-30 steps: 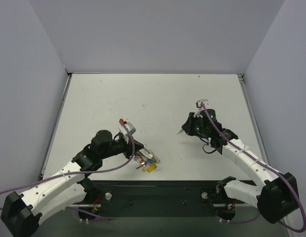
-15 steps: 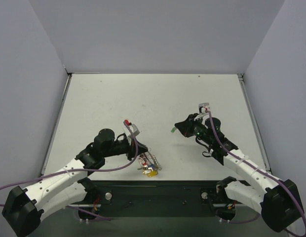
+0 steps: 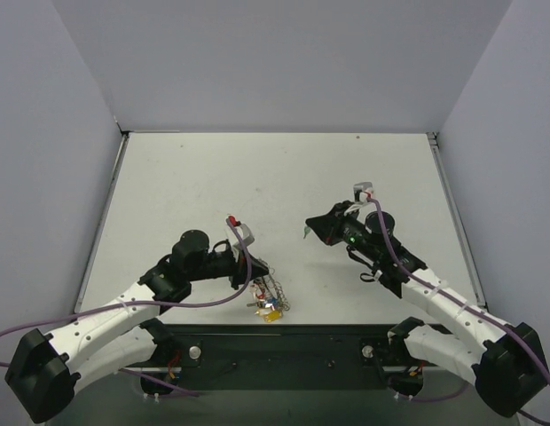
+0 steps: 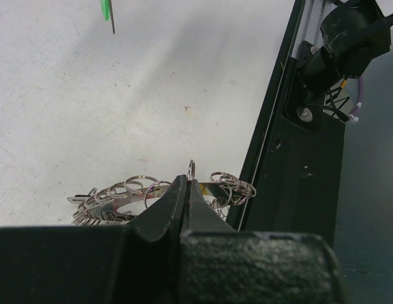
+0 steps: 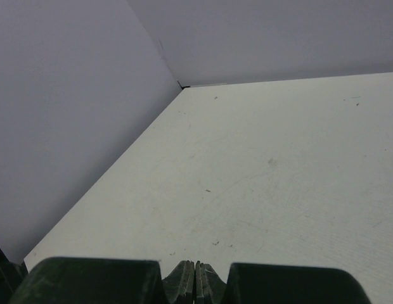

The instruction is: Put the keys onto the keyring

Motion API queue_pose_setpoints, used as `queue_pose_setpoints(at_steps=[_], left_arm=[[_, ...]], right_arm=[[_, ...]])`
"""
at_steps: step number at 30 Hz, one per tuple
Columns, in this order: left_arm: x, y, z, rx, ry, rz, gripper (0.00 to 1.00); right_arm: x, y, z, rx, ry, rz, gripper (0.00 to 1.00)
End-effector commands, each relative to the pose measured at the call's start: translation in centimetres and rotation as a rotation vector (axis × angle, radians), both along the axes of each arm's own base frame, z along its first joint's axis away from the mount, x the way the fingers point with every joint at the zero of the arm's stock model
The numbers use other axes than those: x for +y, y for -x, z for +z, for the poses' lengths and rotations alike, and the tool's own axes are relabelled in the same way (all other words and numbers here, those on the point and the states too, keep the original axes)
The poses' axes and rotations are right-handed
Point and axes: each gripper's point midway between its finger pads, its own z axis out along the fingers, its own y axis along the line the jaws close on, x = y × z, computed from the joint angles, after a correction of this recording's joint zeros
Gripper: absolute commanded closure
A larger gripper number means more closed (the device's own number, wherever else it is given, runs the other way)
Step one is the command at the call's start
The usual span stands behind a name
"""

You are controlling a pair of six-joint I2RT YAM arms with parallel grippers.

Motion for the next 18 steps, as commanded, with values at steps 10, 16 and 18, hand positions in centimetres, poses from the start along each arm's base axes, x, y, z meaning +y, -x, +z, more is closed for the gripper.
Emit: queue_pose_setpoints(at_steps=[10,16,18], left_arm=[[-1.4,-0.8,4.3,-0.122,0.100,-0.025,1.00],[-1.2,-0.9,3.9,-0.129,0.092,-0.013,1.00],[-1.1,-1.0,3.4,-0.112,0.095,0.003,1.00]], right_arm=[[4.8,2.3,3.8,-0.195,0.053,0.142,1.00],[6.6,4.2,3.0,-0.264,0.080,0.244,1.00],[6.9,4.4,3.0,-0.281,0.075,0.247,1.00]])
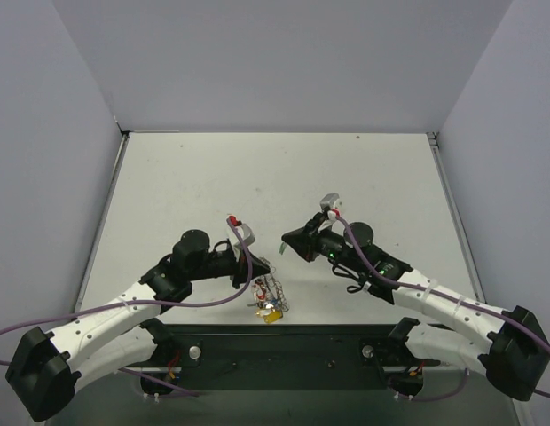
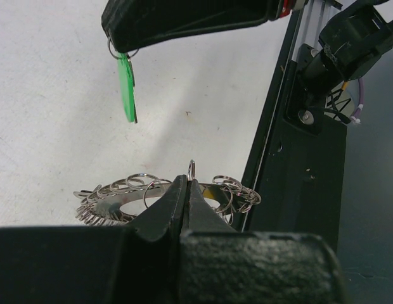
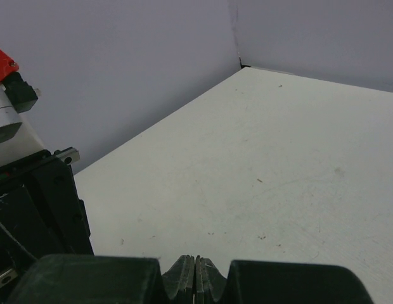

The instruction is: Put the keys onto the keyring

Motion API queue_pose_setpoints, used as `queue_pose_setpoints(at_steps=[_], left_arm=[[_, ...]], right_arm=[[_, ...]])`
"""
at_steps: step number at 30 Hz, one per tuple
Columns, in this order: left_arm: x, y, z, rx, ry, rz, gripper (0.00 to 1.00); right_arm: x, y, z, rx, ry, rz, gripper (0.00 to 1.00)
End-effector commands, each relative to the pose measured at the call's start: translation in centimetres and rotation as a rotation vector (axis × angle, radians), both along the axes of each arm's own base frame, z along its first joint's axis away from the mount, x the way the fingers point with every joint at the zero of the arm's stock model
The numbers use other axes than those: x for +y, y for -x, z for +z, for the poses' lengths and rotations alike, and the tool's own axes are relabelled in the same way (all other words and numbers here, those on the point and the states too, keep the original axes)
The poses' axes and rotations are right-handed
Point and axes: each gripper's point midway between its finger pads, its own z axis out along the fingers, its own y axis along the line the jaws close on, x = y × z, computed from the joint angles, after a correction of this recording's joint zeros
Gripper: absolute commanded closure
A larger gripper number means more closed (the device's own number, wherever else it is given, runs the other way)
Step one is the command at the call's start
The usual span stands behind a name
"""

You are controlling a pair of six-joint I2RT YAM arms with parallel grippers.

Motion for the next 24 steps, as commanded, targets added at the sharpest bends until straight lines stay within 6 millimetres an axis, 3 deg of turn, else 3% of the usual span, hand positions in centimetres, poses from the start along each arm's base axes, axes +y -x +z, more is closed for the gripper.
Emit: queue_pose_setpoints(at_steps=[1,6,11,14,17,19,20,24], left_arm=[[-0.7,-1.3,3.3,-0.099,0.101,0.039,1.00],[-0.4,-1.9,2.8,-0.043,0.159,0.124,1.00],[0.0,-2.3,3.7,-0.062,0.205,0.167,1.00],[0.4,-2.5,3.2,-0.068,0.183,0.188,1.00],[0.6,-2.4,3.1,-0.073,0.180,0.190,1.00],[0.7,-2.5,3.1,-0.075,0.181,0.196,1.00],[0.8,-2.5,3.0,-0.078,0.181,0.202,1.00],[0.8,-2.7,3.1,-0.075,0.198,0.219,1.00]], right_arm=[[1.1,0.4,1.6,-0.133,-0.039,0.043,1.00],[1.5,0.4,1.3,-0.160,-0.055,0.012,1.00],[2.4,1.4,1.1,-0.182,-0.053,0.072,1.00],[2.4,2.2,1.7,-0.201,-0.066,0.107,1.00],[1.8,2.6,0.6,-0.156,0.005,0.113,1.00],[1.6,2.5,1.2,-0.130,0.019,0.109,1.00],[1.8,3.6,0.8,-0.114,0.033,0.176,1.00],[2.1,4.7,1.4,-0.119,0.018,0.277,1.00]])
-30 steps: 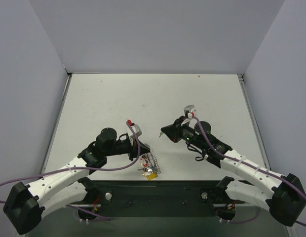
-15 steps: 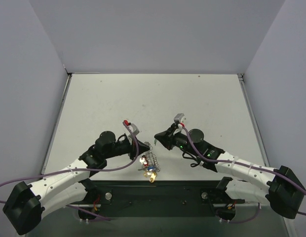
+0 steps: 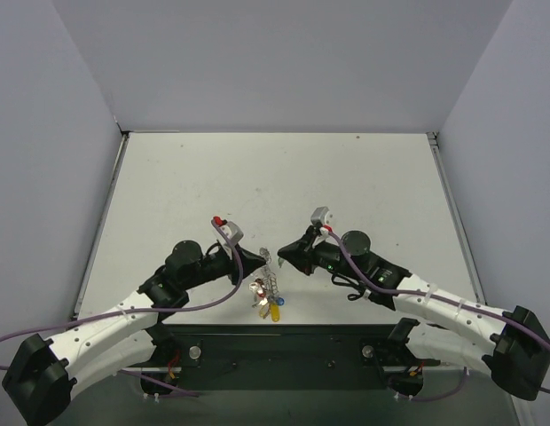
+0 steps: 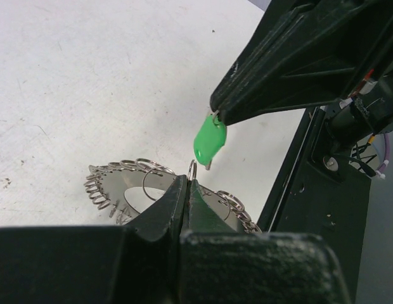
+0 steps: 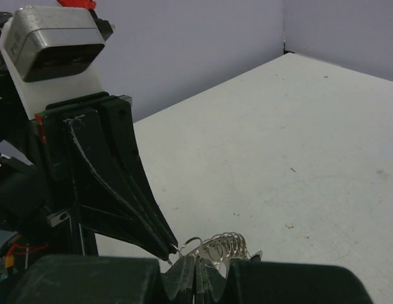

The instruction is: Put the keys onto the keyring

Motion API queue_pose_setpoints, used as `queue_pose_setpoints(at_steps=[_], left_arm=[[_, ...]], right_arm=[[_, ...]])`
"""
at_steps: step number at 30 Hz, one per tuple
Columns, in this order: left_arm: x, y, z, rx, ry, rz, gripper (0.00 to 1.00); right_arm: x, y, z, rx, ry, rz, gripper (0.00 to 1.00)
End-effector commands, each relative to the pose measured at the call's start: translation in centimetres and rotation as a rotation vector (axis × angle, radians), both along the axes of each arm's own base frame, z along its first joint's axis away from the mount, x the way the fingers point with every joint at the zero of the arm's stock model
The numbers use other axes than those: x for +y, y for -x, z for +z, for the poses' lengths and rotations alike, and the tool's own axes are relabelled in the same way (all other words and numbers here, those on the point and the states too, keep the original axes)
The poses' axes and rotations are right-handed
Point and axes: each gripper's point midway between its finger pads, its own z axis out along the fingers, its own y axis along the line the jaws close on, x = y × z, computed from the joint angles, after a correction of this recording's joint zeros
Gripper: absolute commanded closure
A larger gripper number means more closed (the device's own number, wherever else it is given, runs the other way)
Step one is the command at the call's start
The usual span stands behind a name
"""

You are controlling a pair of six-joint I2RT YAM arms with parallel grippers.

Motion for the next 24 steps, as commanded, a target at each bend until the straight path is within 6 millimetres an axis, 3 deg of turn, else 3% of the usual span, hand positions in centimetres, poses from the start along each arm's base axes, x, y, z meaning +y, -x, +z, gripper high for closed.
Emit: queue_pose_setpoints(at_steps=[1,10,16,24], left_arm=[[-0.2,-0.7,2.8,-0.063,0.094,0.032,1.00],[0.1,-1.1,3.0,-0.047,0.148,0.083,1.00],[0.2,-1.4,3.0,-0.030,0.152,0.106,1.00],[-0.2,-1.3,3.1,-0.025,0.154,0.088,1.00]], right_arm=[[0.9,1.7,3.3,-0.028,-0.063,0.146,1.00],[2.3,2.9,3.7,0.093,-0.100,0.314,1.00],[3.0,1.3,2.9,0.205,-0.094,0.247,1.00],[2.3,-0.6,1.6,0.234,-0.051,0.119,1.00]])
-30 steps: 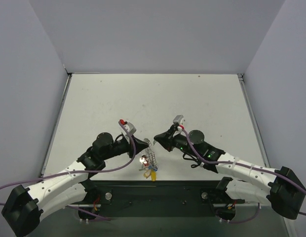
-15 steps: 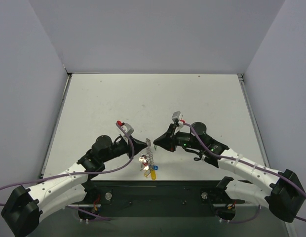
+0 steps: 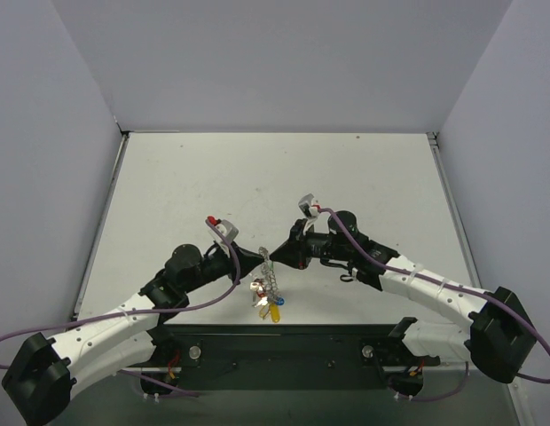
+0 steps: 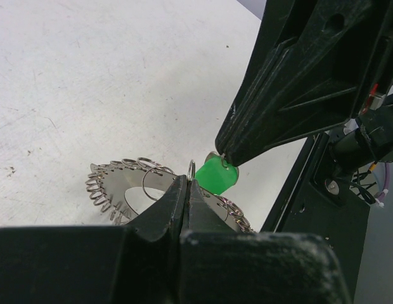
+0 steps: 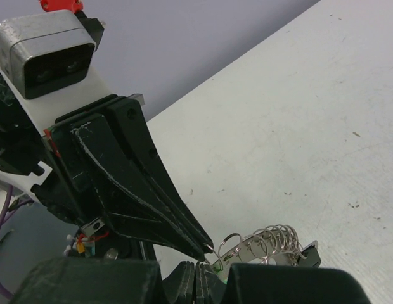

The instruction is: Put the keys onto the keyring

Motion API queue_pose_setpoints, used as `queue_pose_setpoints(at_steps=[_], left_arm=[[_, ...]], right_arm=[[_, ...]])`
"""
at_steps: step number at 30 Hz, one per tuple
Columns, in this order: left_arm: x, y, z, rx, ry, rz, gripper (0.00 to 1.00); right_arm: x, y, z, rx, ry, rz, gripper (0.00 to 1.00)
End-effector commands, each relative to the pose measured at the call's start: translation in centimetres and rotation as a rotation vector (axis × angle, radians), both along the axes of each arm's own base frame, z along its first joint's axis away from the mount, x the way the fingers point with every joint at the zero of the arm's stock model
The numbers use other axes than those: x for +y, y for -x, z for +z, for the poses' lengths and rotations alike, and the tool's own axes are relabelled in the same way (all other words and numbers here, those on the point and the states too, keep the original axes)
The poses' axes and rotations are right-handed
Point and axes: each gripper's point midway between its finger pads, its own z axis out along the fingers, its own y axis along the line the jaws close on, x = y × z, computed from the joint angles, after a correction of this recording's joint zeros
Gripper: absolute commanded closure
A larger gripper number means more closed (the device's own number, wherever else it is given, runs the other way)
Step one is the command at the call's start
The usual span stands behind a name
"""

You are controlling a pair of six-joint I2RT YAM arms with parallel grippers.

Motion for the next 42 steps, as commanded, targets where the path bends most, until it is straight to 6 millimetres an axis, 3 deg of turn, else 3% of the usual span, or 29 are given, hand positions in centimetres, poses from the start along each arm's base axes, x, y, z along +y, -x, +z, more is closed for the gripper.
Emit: queue_pose_setpoints(at_steps=[1,11,21,34,42], left_arm=[[-0.8,-0.2,3.6,-0.078,0.098,-0.012,1.00],[-0.9,-0.2,3.7,-0.077,0.090,-0.023,1.00],[-1.1,-0.4,3.3,-0.066,0.081,-0.018,1.00],[-1.2,-0.4,3.4,-0.068,0.078,-0.023,1.00],[-1.2,-0.2,3.2,-0.064,0.077,-0.033,1.00]], right_arm=[[0.1,-1.7,2.1,-0.041,-0.031,-0.068,1.00],[0.4,-2.2,1.6,-0.013,-0.013,-0.078,1.00],[0.9,-1.4,1.7,-0.024,-0.022,-0.017,1.00],[1.2,-1.5,0.3,-0.006,0.010,-0.013,1.00],[1.1,-1.6,1.0,-0.031,-0.014,-0.029,1.00]])
